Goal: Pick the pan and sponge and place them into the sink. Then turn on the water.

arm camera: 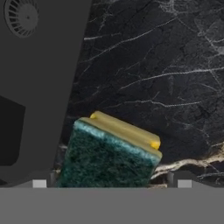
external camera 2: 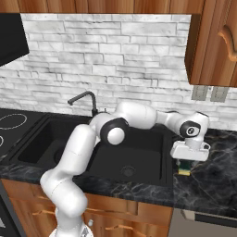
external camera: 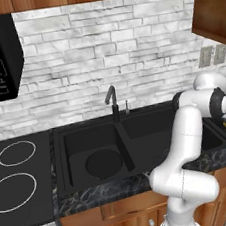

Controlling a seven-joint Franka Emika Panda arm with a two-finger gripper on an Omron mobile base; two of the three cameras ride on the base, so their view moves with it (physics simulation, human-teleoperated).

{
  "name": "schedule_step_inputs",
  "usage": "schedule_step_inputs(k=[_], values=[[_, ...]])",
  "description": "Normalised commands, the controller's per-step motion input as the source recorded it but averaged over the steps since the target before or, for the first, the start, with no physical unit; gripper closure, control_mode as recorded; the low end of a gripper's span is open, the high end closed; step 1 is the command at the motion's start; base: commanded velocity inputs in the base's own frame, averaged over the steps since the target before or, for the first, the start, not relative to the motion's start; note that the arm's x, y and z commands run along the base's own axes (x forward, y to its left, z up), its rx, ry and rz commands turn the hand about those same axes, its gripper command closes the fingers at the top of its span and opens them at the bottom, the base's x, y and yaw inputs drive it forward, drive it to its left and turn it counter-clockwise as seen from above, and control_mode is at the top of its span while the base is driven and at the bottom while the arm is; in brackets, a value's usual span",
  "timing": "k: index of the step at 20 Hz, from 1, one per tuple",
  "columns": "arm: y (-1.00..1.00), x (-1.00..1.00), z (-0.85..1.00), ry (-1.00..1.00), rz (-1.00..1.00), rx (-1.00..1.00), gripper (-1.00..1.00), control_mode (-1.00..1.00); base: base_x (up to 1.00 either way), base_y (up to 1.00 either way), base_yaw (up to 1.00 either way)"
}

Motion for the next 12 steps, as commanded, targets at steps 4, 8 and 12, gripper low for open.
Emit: schedule_step_inputs(k=[4, 8, 12], values=[[0.0, 0.0, -0.19, 0.0, 0.0, 0.0, -1.0, -1.0, 0.0, 0.0, 0.0], [-0.01, 0.0, -0.2, 0.0, 0.01, 0.0, -1.0, -1.0, 0.0, 0.0, 0.0], [-0.01, 0.0, -0.21, 0.0, 0.01, 0.0, -1.0, -1.0, 0.0, 0.0, 0.0]])
